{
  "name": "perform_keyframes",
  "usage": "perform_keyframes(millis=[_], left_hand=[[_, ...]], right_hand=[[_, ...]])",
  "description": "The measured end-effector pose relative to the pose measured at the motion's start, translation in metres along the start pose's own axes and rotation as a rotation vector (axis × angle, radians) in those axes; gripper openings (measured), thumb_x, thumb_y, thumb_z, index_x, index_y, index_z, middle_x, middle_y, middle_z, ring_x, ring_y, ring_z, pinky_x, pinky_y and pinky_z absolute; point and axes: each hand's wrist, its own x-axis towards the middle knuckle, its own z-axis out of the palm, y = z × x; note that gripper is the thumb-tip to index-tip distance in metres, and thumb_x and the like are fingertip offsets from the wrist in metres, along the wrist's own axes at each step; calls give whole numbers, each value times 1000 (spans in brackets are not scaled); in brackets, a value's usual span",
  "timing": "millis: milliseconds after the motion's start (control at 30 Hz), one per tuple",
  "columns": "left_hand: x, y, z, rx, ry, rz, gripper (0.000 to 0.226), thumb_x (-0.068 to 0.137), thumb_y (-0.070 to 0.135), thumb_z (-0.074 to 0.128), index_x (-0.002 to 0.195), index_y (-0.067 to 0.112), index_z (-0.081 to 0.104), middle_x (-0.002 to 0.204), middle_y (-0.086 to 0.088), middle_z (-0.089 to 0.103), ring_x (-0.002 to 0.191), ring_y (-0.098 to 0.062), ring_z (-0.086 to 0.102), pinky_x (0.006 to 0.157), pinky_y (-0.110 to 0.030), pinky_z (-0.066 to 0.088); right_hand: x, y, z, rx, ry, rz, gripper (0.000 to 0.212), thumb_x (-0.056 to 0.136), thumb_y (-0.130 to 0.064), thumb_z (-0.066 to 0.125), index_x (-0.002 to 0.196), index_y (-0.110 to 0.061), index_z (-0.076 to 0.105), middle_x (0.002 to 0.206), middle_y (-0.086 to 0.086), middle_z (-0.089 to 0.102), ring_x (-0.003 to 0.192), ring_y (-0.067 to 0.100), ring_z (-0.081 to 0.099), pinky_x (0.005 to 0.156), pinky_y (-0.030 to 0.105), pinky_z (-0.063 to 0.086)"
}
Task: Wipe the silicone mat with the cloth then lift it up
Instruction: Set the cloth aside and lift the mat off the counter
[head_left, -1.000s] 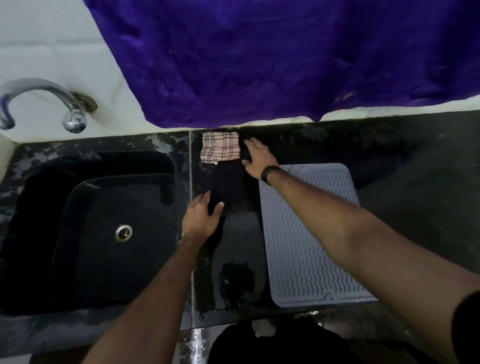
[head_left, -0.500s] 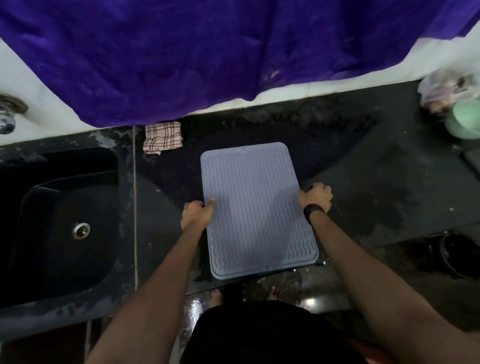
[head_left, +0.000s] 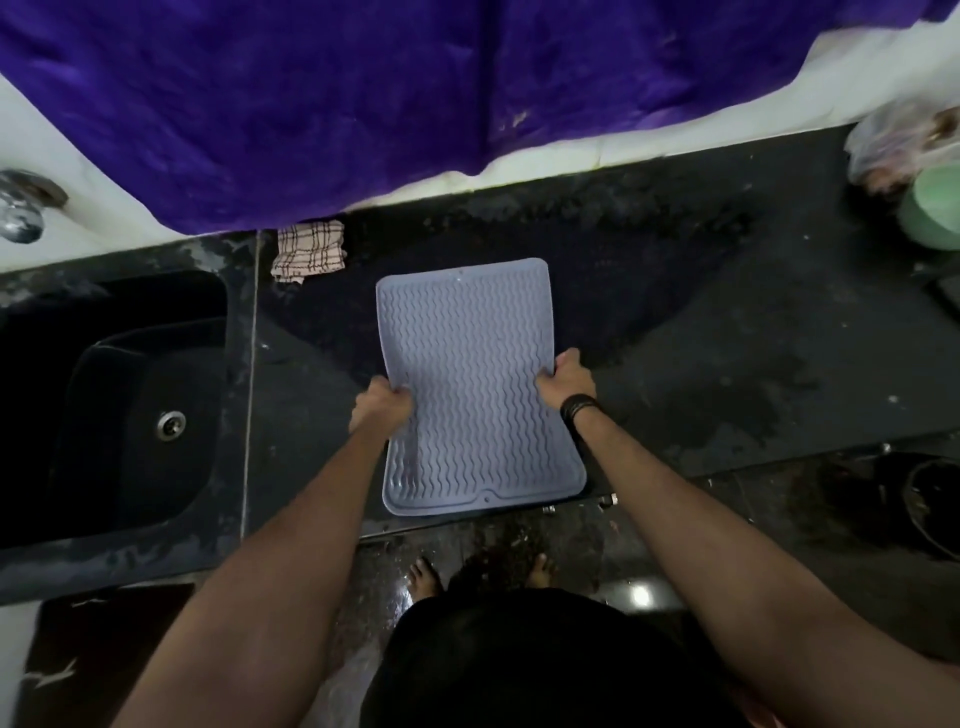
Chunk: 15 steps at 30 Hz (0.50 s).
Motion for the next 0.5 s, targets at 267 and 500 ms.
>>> perform_keyframes(millis=[267, 500], left_hand=[[-17, -8, -23, -135, 129, 221, 14, 100, 14, 46, 97, 7, 57, 101, -20, 61, 101, -43, 63, 77, -38, 45], [-18, -12, -102, -354, 169, 385, 31, 101, 9, 46, 116, 16, 72, 103, -4, 69, 96, -20, 62, 79, -27, 42]], right_hand=[[-6, -33, -21, 158, -59, -228, 39, 94, -14, 38, 127, -24, 55, 121, 4, 62, 102, 21, 58, 91, 29, 46], [-18, -109, -27, 325, -45, -335, 45, 91, -11, 43, 130, -27, 58, 128, -2, 62, 117, 18, 56, 106, 40, 42]])
